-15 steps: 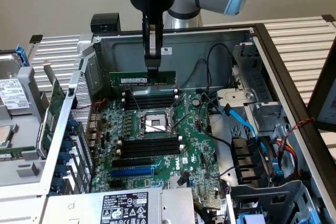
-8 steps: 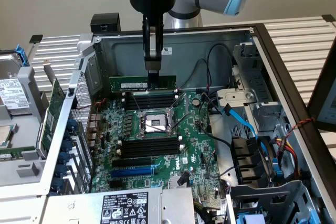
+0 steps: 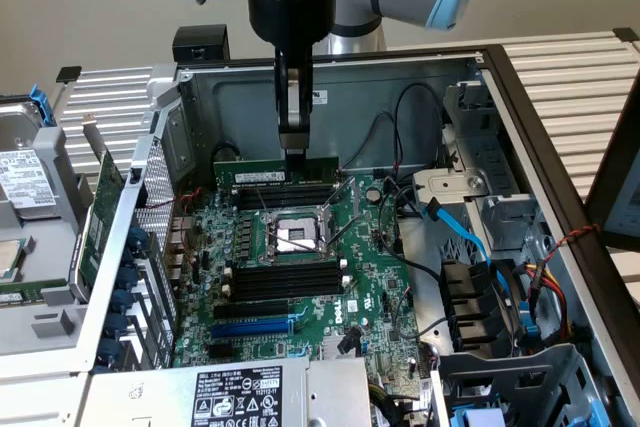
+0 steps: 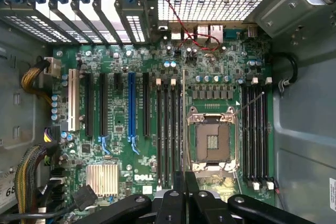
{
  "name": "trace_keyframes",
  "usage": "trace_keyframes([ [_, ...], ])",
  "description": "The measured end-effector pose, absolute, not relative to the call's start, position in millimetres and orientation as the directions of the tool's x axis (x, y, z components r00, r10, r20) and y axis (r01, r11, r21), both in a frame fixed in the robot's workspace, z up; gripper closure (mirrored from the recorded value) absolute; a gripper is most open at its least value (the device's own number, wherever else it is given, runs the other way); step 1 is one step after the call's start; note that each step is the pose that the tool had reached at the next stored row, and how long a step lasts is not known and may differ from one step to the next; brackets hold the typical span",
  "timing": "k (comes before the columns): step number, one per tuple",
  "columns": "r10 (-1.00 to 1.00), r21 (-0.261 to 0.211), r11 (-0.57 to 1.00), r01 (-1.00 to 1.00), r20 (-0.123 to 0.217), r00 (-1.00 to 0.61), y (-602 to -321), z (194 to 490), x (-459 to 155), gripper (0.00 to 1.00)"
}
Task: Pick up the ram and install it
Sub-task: 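Insert the ram into the slot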
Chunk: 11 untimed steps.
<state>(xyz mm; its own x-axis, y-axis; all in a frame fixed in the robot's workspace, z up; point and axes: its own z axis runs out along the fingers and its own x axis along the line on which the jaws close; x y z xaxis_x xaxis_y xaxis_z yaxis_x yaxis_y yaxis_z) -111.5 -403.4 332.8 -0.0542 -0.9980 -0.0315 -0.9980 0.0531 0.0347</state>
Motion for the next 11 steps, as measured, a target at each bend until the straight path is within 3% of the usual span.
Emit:
trace_keyframes([
  [11, -0.998, 0.034, 0.052, -0.998, -0.031, -0.053, -403.5, 313.4, -107.0, 0.87],
])
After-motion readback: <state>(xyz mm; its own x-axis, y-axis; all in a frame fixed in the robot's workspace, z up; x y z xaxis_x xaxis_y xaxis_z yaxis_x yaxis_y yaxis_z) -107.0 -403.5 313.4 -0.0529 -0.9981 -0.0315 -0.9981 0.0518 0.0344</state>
